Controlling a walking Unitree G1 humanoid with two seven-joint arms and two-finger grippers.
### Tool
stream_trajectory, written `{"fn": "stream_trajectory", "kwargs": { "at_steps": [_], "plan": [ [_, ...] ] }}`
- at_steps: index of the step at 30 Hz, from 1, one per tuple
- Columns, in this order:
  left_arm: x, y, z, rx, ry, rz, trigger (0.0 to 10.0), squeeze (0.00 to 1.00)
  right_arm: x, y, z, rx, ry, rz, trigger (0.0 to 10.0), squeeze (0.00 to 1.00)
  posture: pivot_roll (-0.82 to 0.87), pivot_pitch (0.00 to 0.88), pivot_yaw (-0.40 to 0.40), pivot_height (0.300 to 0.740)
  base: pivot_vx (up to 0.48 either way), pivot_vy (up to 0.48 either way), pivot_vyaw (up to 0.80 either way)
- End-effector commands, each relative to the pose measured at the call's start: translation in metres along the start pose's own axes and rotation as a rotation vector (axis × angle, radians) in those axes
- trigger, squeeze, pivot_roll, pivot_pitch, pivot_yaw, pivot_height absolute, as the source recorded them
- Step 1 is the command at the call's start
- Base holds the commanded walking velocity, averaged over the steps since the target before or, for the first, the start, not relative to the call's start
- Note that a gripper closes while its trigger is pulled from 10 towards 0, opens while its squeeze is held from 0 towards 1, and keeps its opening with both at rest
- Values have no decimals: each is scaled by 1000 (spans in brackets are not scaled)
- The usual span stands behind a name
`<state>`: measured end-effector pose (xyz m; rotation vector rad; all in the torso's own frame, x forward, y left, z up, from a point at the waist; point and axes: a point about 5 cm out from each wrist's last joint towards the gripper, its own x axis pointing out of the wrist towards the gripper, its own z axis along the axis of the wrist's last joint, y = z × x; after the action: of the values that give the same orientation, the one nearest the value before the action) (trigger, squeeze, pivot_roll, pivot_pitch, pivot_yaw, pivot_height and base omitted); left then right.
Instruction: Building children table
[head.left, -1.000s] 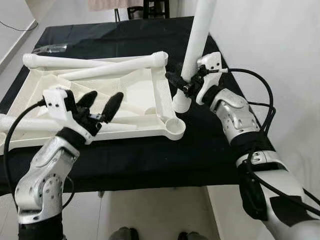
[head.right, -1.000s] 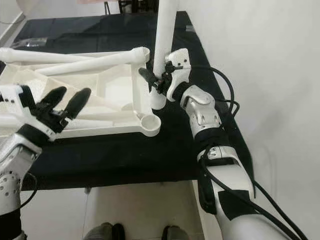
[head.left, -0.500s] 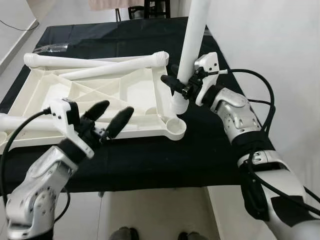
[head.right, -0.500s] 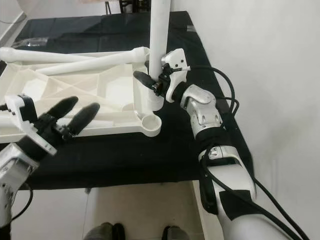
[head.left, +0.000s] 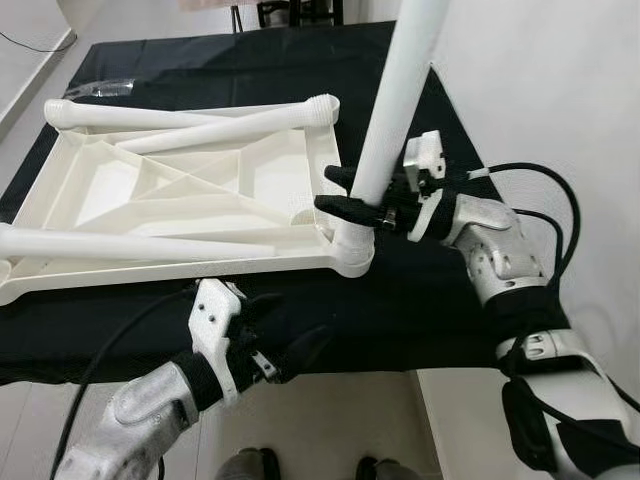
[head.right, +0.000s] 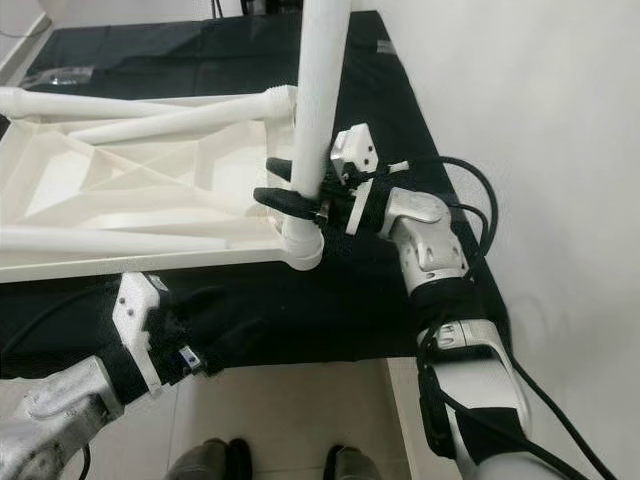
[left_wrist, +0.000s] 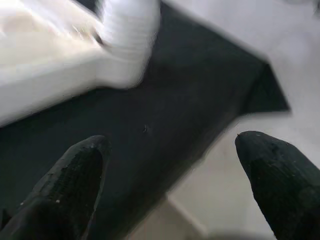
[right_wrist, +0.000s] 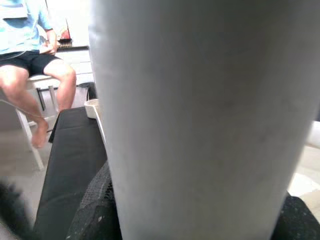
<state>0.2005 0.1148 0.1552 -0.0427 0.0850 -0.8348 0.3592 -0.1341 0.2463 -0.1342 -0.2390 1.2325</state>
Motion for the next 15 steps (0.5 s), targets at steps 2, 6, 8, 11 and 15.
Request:
{"fn": "stream_trajectory", "kwargs": {
  "at_steps": [2, 6, 8, 11, 15],
  "plan": [
    [-6, -7, 2, -1, 9, -17, 10000, 0, -2, -3, 0, 2, 16, 2, 10000, 0, 91, 329, 29, 740, 0, 0, 0],
    [-10, -10, 4, -36, 8, -25, 10000, 0, -2, -4, 4, 7, 6, 16, 10000, 0, 106, 371, 38, 740, 0, 0, 0],
    [-13, -17, 5, -43, 17, -46, 10000, 0, -2, -3, 8, 10, -4, 41, 10000, 0, 116, 394, 50, 740, 0, 0, 0],
    [-16, -20, 5, -40, 22, -55, 10000, 0, -2, -3, 11, 16, -4, 70, 10000, 0, 120, 405, 56, 740, 0, 0, 0],
    [-18, -23, 6, -39, 14, -41, 10000, 0, -3, 2, 13, 18, 18, 161, 10000, 0, 128, 418, 56, 740, 0, 0, 0]
  ]
}}
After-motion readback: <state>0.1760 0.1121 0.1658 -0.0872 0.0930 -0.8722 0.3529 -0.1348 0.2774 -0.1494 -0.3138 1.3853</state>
